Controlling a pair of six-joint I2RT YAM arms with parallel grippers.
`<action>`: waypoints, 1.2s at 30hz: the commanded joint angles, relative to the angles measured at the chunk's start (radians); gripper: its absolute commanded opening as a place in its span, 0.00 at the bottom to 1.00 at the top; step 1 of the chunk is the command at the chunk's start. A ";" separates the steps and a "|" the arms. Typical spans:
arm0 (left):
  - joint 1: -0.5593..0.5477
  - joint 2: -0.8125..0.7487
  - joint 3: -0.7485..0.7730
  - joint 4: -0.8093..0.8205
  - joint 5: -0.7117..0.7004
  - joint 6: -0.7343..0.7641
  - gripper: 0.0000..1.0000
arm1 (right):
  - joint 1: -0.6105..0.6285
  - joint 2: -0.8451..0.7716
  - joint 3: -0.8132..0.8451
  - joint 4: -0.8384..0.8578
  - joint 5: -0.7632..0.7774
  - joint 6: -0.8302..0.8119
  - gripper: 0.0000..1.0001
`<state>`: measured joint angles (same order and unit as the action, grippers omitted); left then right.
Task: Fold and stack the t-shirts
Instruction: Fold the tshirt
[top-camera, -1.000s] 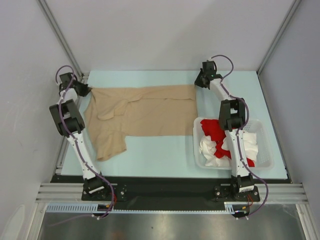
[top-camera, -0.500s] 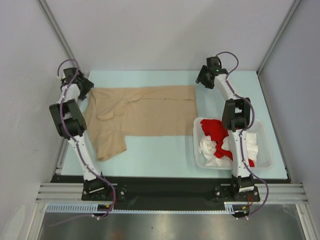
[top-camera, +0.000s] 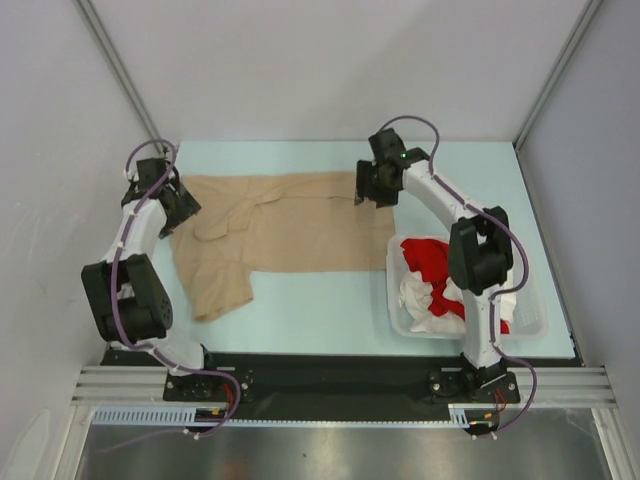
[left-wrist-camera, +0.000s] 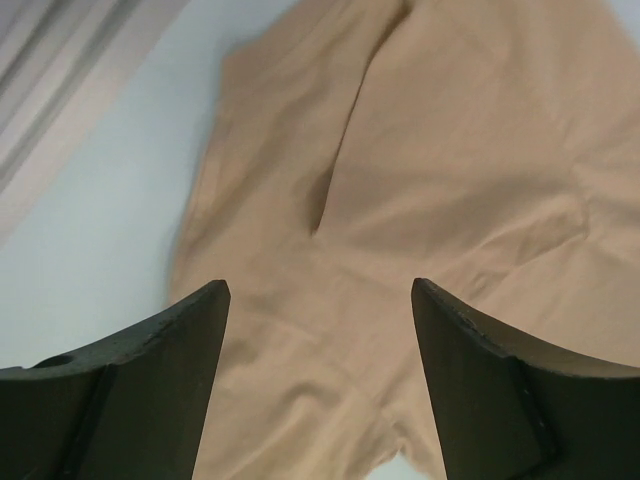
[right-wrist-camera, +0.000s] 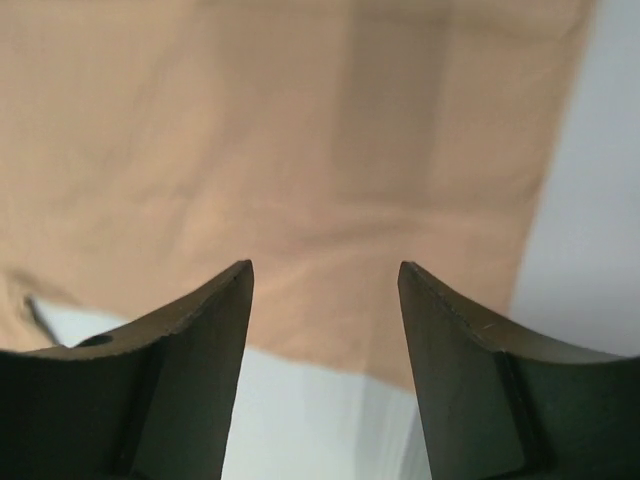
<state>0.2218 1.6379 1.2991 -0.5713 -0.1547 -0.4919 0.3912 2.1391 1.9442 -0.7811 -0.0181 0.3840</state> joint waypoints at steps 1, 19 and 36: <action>-0.042 -0.143 -0.092 -0.068 -0.009 0.055 0.79 | 0.053 -0.137 -0.175 -0.021 -0.143 0.033 0.65; -0.058 -0.578 -0.515 -0.251 0.041 -0.149 0.67 | -0.032 -0.583 -0.824 0.023 0.001 0.113 0.49; 0.189 -0.529 -0.644 -0.240 0.127 -0.287 0.46 | -0.011 -0.469 -0.789 0.169 -0.157 0.041 0.59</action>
<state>0.3843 1.1057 0.6662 -0.8043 -0.0380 -0.7563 0.3771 1.6573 1.1229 -0.6685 -0.1459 0.4416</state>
